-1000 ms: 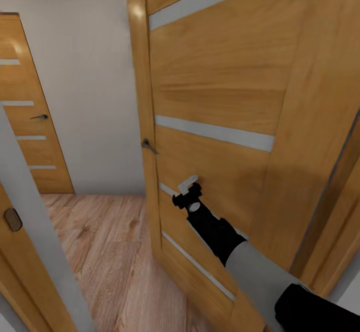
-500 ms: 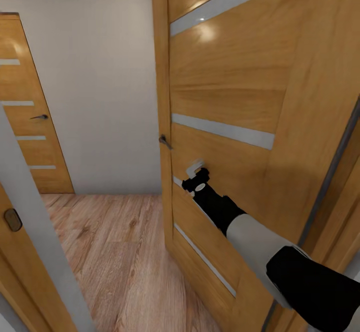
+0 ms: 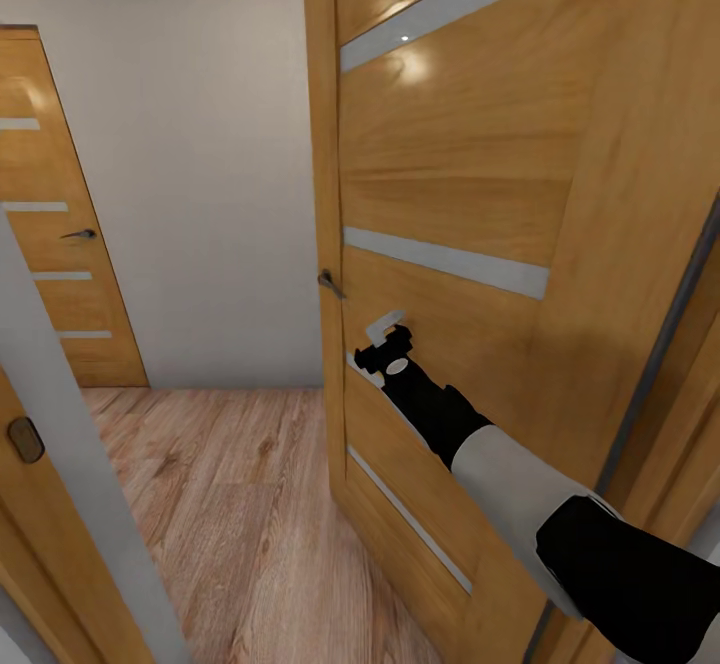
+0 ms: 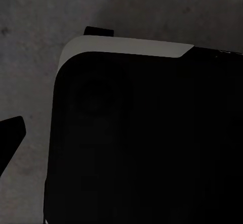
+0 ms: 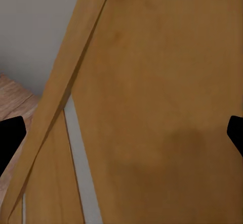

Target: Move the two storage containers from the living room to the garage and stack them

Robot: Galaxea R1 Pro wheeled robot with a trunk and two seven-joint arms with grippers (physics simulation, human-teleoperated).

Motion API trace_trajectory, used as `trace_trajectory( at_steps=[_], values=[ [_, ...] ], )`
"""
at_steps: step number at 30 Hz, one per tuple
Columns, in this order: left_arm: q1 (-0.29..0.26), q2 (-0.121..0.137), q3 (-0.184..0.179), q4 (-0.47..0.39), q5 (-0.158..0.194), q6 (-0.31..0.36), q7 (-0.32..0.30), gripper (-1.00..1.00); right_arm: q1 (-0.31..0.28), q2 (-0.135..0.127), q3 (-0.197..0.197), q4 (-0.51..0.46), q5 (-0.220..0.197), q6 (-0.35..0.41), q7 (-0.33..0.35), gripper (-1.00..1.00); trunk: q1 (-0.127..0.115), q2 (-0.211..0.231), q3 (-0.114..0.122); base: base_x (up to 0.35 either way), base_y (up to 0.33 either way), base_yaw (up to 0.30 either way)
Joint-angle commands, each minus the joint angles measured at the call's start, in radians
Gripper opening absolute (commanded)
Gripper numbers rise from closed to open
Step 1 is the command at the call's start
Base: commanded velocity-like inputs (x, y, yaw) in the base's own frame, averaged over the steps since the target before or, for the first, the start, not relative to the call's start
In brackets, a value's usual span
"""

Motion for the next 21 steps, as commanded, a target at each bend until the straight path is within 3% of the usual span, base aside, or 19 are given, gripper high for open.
trace_trajectory(
  at_steps=[1, 21],
  values=[
    [0.000, 0.000, 0.000, 0.000, 0.008, -0.002, 0.000, 1.00, -0.001, 0.000, 0.004, -0.001, 0.002, 0.007, -0.005, 1.00, 0.000, -0.001, -0.001, 0.000, 0.000, 0.000],
    [0.000, -0.001, 0.003, -0.001, 0.011, -0.002, 0.002, 1.00, -0.001, 0.000, 0.004, -0.001, 0.002, 0.011, -0.010, 1.00, 0.000, -0.001, -0.001, 0.000, 0.022, 0.000]
  ],
)
